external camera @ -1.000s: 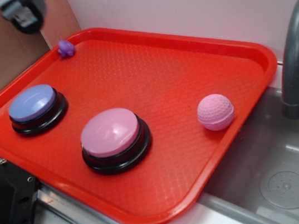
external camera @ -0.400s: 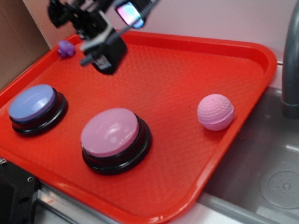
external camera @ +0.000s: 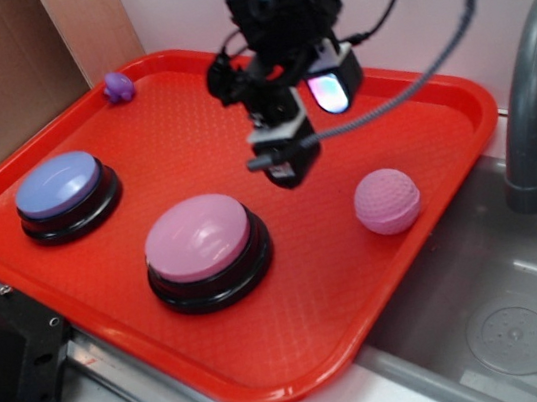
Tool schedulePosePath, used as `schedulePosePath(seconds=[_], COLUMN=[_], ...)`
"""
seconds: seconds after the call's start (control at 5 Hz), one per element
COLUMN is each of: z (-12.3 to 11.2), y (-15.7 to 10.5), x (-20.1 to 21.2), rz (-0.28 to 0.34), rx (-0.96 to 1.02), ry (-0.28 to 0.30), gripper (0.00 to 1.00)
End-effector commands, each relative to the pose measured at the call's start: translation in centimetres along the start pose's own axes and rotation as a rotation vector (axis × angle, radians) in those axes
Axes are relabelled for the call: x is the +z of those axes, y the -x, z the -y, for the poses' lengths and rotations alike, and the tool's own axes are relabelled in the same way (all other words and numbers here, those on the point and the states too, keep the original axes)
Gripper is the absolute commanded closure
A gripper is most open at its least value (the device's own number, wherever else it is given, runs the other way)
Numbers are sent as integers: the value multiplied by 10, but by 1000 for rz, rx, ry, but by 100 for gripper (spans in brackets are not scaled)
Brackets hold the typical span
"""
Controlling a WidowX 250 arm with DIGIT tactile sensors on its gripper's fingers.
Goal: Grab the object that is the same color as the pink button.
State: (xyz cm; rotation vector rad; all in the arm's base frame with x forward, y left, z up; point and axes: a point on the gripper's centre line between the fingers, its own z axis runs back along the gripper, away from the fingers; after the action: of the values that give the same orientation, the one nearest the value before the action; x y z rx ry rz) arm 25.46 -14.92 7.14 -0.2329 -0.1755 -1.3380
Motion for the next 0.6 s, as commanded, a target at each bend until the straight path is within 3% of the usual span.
schedulePosePath(seconds=[0.0,0.2,0.4], z=[16,20,21], y=[-30,-32,-31], x=[-25,-33,-36], rz=[-25,-50,-72], rx=[-79,-81,-71], ry=[14,14,10], gripper=[0,0,100])
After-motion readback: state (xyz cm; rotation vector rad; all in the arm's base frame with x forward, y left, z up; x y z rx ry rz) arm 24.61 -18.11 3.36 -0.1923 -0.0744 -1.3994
